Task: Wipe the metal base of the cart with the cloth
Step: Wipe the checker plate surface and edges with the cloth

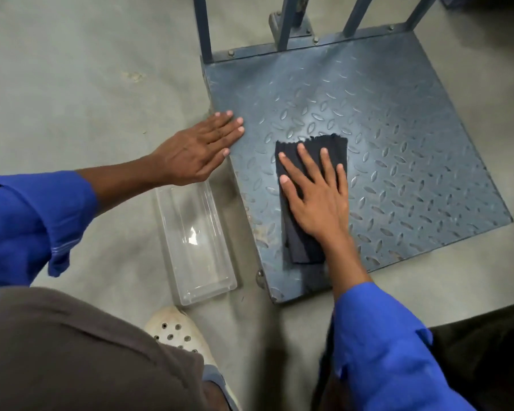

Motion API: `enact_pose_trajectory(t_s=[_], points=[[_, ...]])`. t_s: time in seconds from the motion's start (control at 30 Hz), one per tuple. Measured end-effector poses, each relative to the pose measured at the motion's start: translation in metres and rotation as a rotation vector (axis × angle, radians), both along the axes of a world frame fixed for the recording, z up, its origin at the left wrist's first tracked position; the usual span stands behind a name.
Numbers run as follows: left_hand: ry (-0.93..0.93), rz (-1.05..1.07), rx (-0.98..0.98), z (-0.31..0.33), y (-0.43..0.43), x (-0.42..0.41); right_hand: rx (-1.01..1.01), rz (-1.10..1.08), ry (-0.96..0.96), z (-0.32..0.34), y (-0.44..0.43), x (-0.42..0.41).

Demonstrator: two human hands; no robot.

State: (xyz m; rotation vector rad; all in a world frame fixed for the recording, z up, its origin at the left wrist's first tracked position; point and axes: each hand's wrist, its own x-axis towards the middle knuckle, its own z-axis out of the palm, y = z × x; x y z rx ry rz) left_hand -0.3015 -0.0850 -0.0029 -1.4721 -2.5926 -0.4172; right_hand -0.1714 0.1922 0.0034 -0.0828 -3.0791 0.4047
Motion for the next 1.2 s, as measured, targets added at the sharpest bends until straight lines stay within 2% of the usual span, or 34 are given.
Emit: enact_pose_trajectory(t_s=[0.07, 0.13, 0.2, 0.27, 0.37, 0.47, 0.57, 0.67, 0.73, 0.8, 0.87, 0.93, 1.03, 1.1, 1.2], points=[[-0.009, 0.006, 0.039, -0.004, 0.003, 0.014, -0.018, -0.058, -0.003, 0.001, -0.003, -0.021], [-0.023, 0.032, 0.099, -0.010, 0.004, 0.030, -0.013, -0.020, 0.014, 0.000, -0.025, -0.017], [-0.036, 0.061, 0.151, -0.015, 0.005, 0.044, -0.003, 0.096, 0.036, -0.001, -0.042, 0.014], [-0.036, 0.081, 0.158, -0.018, 0.006, 0.056, 0.026, 0.115, 0.033, -0.001, -0.039, 0.058], [-0.036, 0.062, 0.129, -0.021, 0.002, 0.068, 0.042, -0.058, 0.005, -0.002, -0.012, 0.088], [-0.055, 0.040, 0.127, -0.023, 0.002, 0.080, 0.046, -0.195, 0.013, -0.003, -0.017, 0.055], [-0.078, 0.067, 0.145, -0.024, 0.008, 0.093, 0.041, -0.059, 0.040, -0.002, -0.049, 0.048], [-0.117, 0.094, 0.163, -0.026, 0.012, 0.105, 0.049, 0.040, 0.004, -0.001, -0.044, 0.100], [-0.134, 0.098, 0.175, -0.028, 0.014, 0.112, 0.070, -0.085, -0.009, -0.001, -0.020, 0.111], [-0.151, 0.114, 0.189, -0.028, 0.016, 0.117, 0.037, -0.256, -0.033, 0.001, -0.006, 0.085], [-0.164, 0.128, 0.211, -0.029, 0.018, 0.118, 0.019, -0.312, -0.021, 0.000, -0.019, 0.053], [-0.178, 0.149, 0.236, -0.030, 0.019, 0.119, 0.034, -0.212, 0.018, 0.000, -0.052, 0.046], [-0.198, 0.178, 0.251, -0.031, 0.022, 0.123, 0.026, -0.042, -0.001, 0.000, -0.079, 0.094], [-0.215, 0.180, 0.247, -0.030, 0.024, 0.126, 0.046, -0.047, -0.016, 0.000, -0.059, 0.118], [-0.231, 0.145, 0.245, -0.032, 0.024, 0.136, 0.046, -0.189, 0.004, -0.002, -0.023, 0.094]])
